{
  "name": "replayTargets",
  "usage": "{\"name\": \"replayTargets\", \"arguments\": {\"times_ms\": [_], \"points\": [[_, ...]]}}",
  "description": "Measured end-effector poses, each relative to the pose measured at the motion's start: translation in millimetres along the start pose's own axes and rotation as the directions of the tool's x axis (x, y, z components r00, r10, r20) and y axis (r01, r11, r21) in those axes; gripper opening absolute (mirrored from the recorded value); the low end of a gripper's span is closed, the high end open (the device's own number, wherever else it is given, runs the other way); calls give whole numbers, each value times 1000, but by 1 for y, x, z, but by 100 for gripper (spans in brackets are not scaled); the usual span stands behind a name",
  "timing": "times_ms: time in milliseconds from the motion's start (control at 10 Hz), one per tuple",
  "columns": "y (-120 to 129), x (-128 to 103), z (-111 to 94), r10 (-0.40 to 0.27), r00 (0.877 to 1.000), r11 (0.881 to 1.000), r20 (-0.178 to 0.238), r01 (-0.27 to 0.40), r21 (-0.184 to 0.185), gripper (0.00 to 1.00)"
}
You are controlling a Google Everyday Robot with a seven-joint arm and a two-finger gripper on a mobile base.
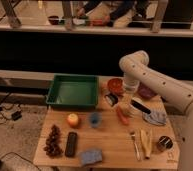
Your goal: Wipe red bowl with brush
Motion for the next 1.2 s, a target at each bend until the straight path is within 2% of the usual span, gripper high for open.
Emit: {"name": "replayTargets", "arguments": {"times_ms": [700,1200], "points": [[0,0,0,2,1000,1000,1,-2,0,0],[-46,-21,-18,30,999,998,42,-32,62,0]]}}
